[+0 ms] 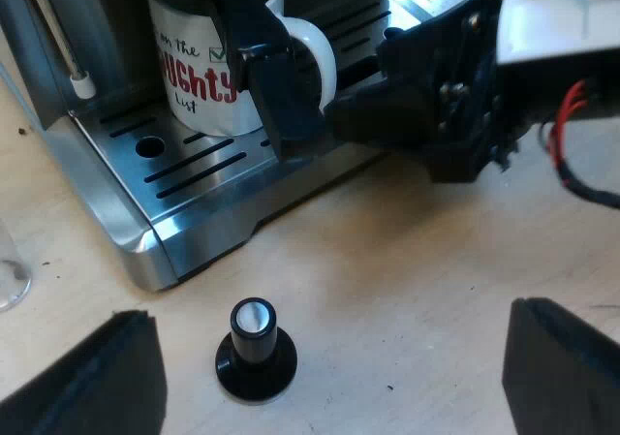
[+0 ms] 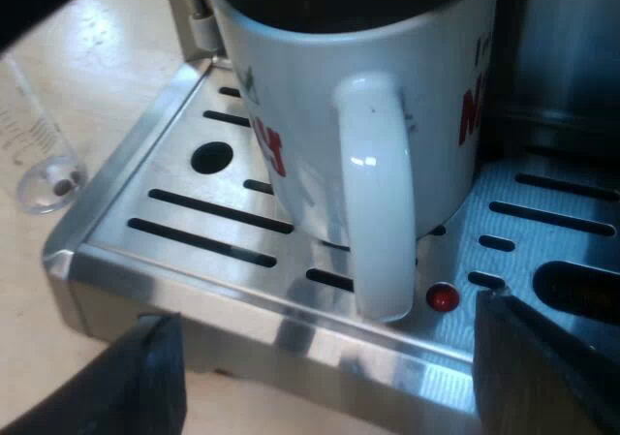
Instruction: Remove mug from coffee machine
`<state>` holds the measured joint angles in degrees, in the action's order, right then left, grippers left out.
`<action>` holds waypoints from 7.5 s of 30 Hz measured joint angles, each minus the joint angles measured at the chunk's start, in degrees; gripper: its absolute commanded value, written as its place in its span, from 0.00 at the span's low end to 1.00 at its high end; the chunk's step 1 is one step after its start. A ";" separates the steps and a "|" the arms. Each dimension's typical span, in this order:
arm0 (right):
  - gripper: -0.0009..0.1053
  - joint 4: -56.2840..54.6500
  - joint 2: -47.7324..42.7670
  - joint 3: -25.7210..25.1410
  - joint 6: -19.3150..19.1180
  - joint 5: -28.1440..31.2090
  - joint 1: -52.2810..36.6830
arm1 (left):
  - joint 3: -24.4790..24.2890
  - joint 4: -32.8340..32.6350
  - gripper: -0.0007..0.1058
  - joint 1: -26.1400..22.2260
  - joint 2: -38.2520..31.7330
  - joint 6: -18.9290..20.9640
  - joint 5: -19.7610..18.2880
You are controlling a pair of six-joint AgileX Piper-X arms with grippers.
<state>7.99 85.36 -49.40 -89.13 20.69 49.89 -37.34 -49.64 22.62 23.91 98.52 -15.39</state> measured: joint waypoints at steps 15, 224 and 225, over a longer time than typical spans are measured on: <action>0.61 16.34 8.75 0.00 -2.99 3.83 -1.78 | 0.00 0.00 0.69 0.00 0.00 0.00 0.00; 0.07 43.96 -4.62 36.68 -16.53 -1.71 -30.23 | 1.09 15.39 0.75 15.26 13.28 -0.38 -4.67; 0.14 43.65 -4.62 36.68 -16.53 -1.61 -30.23 | 1.09 15.39 0.75 15.26 13.28 -0.38 -4.67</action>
<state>51.64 80.73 -12.72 -105.67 19.08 19.66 -36.25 -34.25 37.88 37.19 98.14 -20.06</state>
